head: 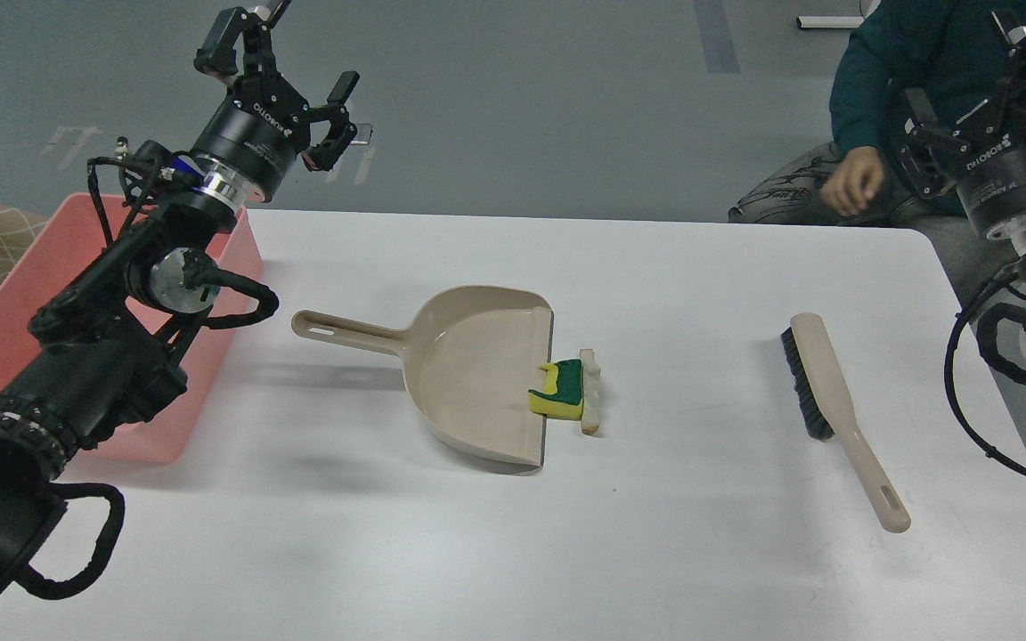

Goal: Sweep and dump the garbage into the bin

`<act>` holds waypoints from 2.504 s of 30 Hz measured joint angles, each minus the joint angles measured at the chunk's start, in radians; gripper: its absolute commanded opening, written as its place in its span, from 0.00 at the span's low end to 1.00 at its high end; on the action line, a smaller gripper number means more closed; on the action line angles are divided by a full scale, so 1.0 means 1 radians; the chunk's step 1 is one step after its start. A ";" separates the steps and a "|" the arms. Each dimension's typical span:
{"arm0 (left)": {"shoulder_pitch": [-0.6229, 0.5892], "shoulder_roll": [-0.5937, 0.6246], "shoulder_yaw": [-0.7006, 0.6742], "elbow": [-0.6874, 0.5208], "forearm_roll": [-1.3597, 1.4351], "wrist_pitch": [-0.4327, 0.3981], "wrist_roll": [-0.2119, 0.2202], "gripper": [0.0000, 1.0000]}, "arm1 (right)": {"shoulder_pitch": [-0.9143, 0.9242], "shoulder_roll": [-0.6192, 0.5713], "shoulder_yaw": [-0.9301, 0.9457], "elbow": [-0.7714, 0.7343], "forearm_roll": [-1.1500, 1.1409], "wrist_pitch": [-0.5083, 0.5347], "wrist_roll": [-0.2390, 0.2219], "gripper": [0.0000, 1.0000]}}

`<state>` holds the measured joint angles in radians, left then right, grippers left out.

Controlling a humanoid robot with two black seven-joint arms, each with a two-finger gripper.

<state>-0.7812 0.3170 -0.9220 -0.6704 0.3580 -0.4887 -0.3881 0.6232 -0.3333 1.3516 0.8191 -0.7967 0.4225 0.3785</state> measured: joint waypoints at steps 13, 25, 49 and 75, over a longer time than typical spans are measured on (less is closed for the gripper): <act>0.047 -0.003 0.055 0.000 0.004 0.000 -0.003 0.98 | -0.030 0.012 0.017 -0.001 0.001 0.005 0.026 1.00; 0.032 0.026 0.030 0.000 -0.021 0.000 -0.005 0.98 | -0.027 0.025 0.016 -0.007 0.006 -0.006 0.025 1.00; 0.011 0.023 0.009 0.006 -0.029 0.000 -0.053 0.98 | -0.071 0.041 0.003 0.010 0.007 0.018 0.010 1.00; 0.066 0.050 0.016 -0.158 0.006 0.067 0.025 0.98 | -0.074 0.047 0.003 0.015 0.007 0.011 0.010 1.00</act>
<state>-0.7154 0.3670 -0.9056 -0.8285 0.3640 -0.4215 -0.3632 0.5489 -0.2863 1.3546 0.8345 -0.7900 0.4333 0.3881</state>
